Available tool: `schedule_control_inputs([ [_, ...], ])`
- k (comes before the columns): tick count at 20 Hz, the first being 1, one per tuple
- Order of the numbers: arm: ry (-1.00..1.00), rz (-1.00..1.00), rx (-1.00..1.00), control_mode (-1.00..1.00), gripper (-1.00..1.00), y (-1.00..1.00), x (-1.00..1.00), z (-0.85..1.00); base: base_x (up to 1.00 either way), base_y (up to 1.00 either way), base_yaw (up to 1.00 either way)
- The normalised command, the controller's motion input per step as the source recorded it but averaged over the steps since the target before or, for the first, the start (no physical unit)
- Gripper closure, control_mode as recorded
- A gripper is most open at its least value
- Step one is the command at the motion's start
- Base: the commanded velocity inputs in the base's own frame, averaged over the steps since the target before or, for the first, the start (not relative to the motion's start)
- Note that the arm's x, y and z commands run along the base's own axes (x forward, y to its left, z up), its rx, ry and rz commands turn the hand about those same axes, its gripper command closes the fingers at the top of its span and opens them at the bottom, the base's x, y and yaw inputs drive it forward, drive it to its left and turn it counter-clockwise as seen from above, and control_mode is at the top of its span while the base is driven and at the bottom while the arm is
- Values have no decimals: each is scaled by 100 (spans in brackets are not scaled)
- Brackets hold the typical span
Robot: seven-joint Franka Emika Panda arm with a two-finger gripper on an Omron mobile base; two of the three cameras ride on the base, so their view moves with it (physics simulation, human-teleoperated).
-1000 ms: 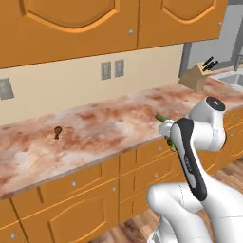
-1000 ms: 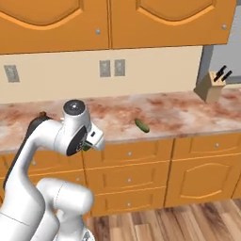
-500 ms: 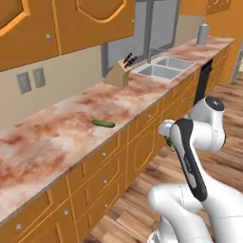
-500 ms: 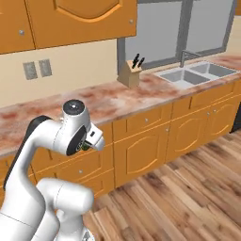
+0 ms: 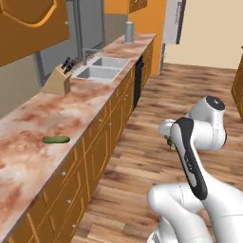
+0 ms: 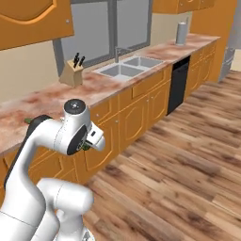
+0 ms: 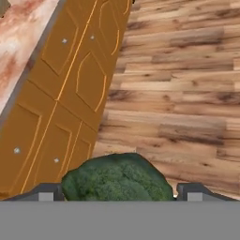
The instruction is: Place the broccoli and cucumber inside the fridge drawer. Close the drawer after placing the vegetables.
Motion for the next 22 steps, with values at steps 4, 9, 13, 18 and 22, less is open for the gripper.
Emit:
schedule_control_inputs([
  [4, 0, 0, 0, 100, 100, 0, 0, 0, 63, -41, -41],
  [9, 0, 0, 0, 100, 100, 0, 0, 0, 100, -56, -26],
  [13, 0, 0, 0, 100, 100, 0, 0, 0, 100, -38, -18],
  [18, 0, 0, 0, 100, 100, 0, 0, 0, 100, -35, -6],
  [22, 0, 0, 0, 100, 100, 0, 0, 0, 100, -46, -5],
])
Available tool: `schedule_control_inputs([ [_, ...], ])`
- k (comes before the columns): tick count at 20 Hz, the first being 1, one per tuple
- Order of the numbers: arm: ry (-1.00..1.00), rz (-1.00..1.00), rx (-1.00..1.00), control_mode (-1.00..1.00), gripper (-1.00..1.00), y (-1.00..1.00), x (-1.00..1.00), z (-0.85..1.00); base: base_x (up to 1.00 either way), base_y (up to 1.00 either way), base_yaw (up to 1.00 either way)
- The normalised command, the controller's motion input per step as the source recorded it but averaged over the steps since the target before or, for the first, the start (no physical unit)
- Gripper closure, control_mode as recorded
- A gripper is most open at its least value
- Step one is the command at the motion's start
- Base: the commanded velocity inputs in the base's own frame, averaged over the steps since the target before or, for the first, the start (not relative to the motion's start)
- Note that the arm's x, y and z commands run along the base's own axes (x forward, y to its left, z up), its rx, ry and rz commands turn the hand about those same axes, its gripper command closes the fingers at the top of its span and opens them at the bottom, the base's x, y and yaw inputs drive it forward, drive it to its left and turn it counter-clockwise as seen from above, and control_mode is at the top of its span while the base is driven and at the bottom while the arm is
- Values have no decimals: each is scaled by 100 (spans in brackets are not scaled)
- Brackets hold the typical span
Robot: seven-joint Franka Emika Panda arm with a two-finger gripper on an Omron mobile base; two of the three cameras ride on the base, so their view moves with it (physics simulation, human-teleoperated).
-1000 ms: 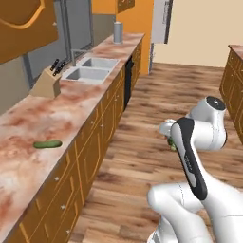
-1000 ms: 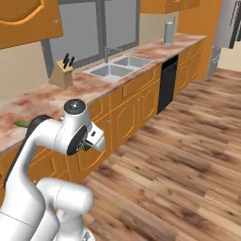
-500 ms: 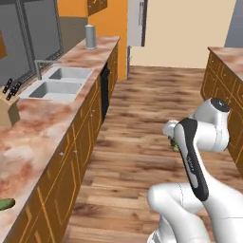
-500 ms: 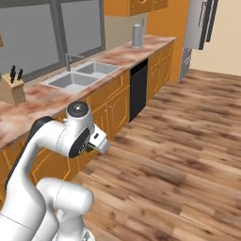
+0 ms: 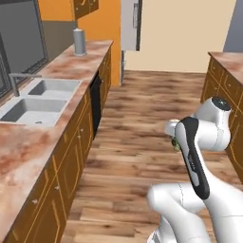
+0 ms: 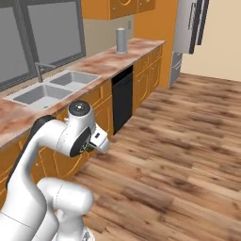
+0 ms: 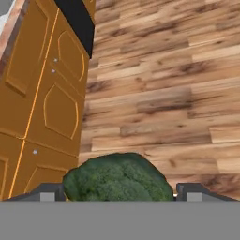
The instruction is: Place the broccoli and cucumber inside the fridge drawer. Close the drawer after placing the vegetables.
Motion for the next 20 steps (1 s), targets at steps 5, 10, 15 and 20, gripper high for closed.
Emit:
schedule_control_inputs([
  [5, 0, 0, 0, 100, 100, 0, 0, 0, 100, -52, -5],
  [10, 0, 0, 0, 100, 100, 0, 0, 0, 100, -56, -4],
  [15, 0, 0, 0, 100, 100, 0, 0, 0, 100, -63, -3],
  [20, 0, 0, 0, 100, 100, 0, 0, 0, 100, -60, -2],
])
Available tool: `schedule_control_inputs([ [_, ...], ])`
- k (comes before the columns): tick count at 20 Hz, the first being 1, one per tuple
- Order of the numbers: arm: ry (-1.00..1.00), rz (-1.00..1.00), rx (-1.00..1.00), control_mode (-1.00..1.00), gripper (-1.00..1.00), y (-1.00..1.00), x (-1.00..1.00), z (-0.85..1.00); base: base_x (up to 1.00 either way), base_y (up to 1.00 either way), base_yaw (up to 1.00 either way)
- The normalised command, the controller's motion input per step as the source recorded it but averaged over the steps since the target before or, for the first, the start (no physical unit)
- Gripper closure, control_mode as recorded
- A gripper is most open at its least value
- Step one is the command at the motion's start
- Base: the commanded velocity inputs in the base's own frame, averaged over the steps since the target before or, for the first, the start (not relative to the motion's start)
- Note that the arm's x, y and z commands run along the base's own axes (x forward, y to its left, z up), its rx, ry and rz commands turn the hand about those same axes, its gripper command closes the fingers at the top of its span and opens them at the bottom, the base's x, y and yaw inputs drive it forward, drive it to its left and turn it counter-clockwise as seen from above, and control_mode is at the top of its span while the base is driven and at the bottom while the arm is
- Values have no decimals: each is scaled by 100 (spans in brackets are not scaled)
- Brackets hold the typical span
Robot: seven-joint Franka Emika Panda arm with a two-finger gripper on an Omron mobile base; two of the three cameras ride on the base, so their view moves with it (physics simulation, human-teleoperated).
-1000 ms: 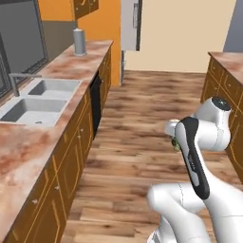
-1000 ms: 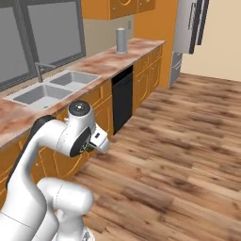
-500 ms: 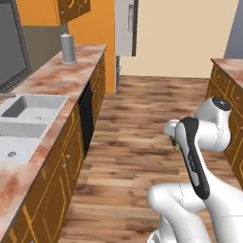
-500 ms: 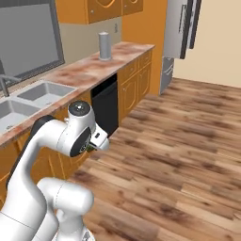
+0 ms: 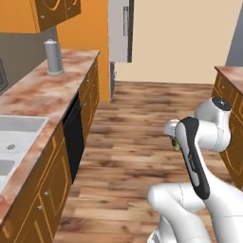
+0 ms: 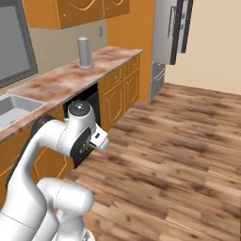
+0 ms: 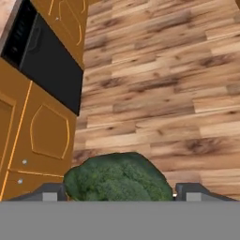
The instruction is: Place the broccoli and cucumber inside the fridge drawer. Close the drawer after placing the vegetables.
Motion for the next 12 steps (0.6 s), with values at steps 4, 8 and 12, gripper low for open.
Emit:
schedule_control_inputs([
  [4, 0, 0, 0, 100, 100, 0, 0, 0, 100, -58, -1],
  [8, 0, 0, 0, 100, 100, 0, 0, 0, 100, -65, 0],
  [12, 0, 0, 0, 100, 100, 0, 0, 0, 100, -61, 0],
])
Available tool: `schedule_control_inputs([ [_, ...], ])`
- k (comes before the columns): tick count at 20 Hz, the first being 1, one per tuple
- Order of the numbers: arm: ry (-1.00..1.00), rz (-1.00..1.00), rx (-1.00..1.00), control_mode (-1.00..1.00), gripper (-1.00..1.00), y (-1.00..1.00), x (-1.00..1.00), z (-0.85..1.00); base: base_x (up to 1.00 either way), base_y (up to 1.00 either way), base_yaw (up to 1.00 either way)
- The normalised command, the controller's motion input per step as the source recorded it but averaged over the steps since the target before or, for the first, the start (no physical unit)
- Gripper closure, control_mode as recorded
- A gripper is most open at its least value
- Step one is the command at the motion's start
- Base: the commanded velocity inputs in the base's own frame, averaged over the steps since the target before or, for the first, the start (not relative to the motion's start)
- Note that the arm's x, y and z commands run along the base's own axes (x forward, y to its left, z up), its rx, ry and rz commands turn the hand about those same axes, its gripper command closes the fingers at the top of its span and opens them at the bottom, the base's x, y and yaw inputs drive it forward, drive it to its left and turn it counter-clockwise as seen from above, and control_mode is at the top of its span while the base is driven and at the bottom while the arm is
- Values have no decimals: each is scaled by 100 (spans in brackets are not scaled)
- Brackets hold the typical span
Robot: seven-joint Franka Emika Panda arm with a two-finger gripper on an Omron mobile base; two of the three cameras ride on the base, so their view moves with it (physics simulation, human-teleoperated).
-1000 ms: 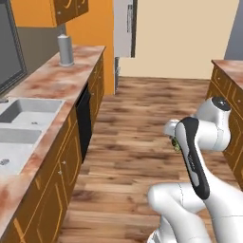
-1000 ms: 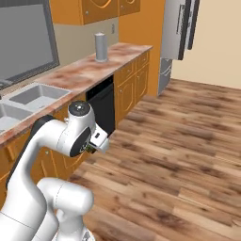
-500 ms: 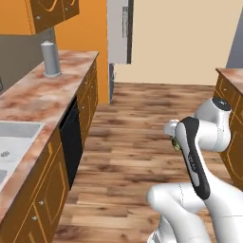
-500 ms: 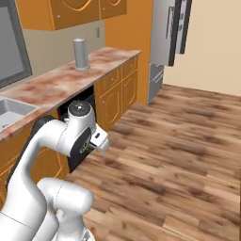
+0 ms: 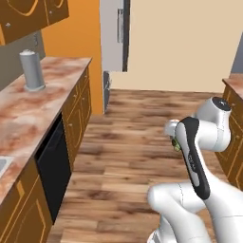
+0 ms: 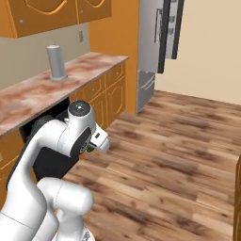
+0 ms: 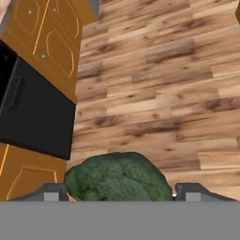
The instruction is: Place the broccoli and cucumber inside the fridge drawer. Close the drawer after placing the vegetables.
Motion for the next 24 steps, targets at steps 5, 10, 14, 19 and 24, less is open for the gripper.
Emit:
schedule_control_inputs([
  [5, 0, 0, 0, 100, 100, 0, 0, 0, 100, -58, 0],
  [10, 0, 0, 0, 100, 100, 0, 0, 0, 100, -65, 0],
  [14, 0, 0, 0, 100, 100, 0, 0, 0, 100, -65, 0],
  [19, 0, 0, 0, 100, 100, 0, 0, 0, 100, -64, 0],
  [24, 0, 0, 0, 100, 100, 0, 0, 0, 100, -69, 0],
])
